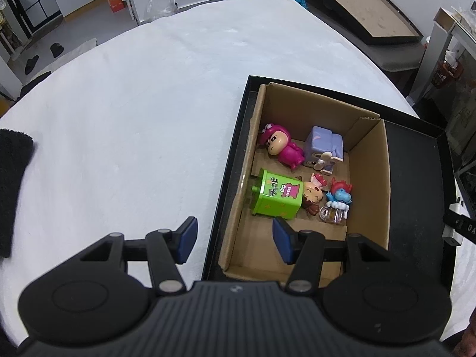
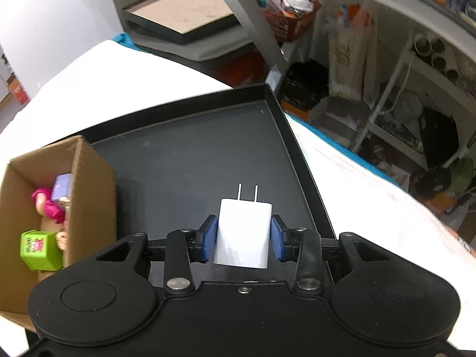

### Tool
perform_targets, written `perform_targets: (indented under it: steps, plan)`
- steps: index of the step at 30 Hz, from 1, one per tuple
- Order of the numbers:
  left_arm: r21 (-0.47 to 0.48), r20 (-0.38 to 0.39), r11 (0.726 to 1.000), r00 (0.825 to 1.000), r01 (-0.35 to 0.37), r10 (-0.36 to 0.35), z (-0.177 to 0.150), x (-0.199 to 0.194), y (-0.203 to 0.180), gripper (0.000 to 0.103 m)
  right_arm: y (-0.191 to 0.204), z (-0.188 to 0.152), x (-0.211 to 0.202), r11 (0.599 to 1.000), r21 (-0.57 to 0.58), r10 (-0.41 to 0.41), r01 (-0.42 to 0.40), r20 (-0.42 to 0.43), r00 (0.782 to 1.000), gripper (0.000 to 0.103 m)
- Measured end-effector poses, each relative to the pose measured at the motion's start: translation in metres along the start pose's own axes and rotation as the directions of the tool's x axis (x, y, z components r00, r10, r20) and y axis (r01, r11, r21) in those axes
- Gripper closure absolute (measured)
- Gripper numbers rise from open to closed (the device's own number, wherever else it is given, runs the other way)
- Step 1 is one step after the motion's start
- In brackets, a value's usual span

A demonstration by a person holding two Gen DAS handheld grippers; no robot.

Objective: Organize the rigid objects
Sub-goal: 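Lift the charger plug with the right gripper and carry it over the box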

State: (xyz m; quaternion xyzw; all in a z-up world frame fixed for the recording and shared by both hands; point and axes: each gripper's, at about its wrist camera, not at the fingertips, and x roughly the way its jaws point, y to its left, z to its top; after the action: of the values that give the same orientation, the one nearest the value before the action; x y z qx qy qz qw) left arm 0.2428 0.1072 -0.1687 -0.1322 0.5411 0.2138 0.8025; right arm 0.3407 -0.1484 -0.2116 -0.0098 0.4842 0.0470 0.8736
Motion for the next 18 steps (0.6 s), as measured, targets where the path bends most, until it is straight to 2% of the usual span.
perform_targets:
  steps: [18]
  plan:
    - [-0.025,-0.011,0.997,0.997,0.078,-0.078,-0.001,0.009,0.025,0.049,0.052,0.009,-0.049,0.996,-0.080,0.037,-0.032,0.068,0.997,0.066]
